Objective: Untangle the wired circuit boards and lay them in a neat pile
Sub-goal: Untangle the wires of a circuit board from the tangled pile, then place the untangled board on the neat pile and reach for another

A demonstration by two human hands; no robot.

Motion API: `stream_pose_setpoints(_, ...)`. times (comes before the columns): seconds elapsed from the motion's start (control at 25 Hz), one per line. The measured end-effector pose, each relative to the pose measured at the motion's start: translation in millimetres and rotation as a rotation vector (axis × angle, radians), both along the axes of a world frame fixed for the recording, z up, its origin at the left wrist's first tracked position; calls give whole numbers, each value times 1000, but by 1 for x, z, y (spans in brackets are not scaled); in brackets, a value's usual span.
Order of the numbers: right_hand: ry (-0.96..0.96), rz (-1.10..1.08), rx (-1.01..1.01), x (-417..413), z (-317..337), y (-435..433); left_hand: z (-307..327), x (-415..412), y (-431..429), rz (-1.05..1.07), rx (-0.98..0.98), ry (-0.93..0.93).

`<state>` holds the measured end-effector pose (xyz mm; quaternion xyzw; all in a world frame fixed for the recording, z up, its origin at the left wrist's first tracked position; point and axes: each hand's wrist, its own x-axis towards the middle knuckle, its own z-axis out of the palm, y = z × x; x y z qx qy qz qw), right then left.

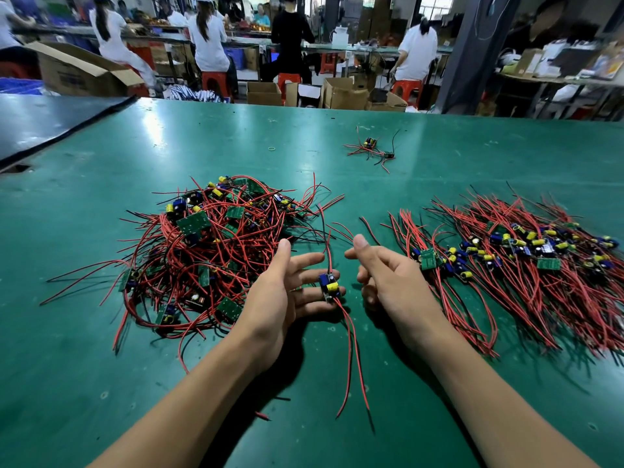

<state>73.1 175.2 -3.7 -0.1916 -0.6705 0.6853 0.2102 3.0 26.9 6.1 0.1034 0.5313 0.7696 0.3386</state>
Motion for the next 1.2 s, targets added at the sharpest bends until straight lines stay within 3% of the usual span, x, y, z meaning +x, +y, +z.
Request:
stream_pose_setpoints(0.36,-15,-41,640,7,-3,-23,-1,-2,0,-83,14,-12)
stream_pose_setpoints(0.56,-11,-262,698,8,1,-1,-3,8,2,-67,-64,151)
stream_pose_setpoints(0.68,-143,-453,804,15,9,26,-5,14,0,-42,-145,327)
stream_pose_setpoints(0.8,-243,-450,978,21,9,31,-4,17,-5,-2,-228,443)
stream_pose_setpoints(0.92,-191,-162,1027,20,9,17,-4,18,-5,50,-222,422)
stream_pose_setpoints(1.0,-309,-55,1085,17,7,11,-5,17,-3,85,-205,351)
stream_pose_setpoints(1.2,-425,-277,1074,23,12,24,-6,13,-2,103,-158,229)
